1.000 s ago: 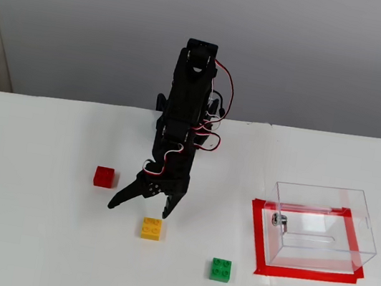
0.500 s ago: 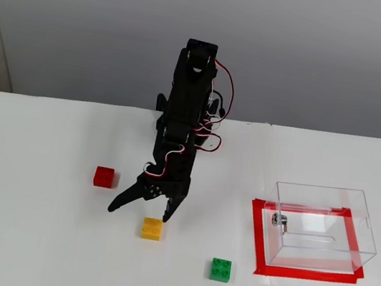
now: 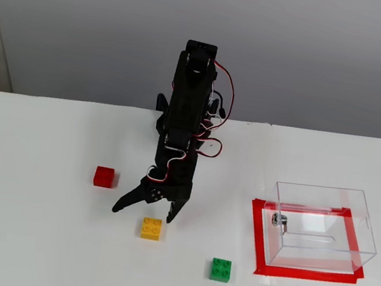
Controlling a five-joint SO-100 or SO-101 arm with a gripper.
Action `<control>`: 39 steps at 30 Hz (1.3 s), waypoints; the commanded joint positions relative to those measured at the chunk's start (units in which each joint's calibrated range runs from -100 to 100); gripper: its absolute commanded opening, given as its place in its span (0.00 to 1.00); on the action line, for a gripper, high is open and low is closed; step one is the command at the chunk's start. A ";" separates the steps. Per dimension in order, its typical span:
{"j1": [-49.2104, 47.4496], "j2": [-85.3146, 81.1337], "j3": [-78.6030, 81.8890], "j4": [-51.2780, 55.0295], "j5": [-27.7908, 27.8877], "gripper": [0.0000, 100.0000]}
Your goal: Pick the yellow lego brick and place it into the transparent box
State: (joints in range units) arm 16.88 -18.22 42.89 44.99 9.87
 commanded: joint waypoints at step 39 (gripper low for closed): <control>0.53 15.04 -6.82 -4.52 0.15 0.53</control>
State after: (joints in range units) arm 16.88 -3.00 38.22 40.53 9.87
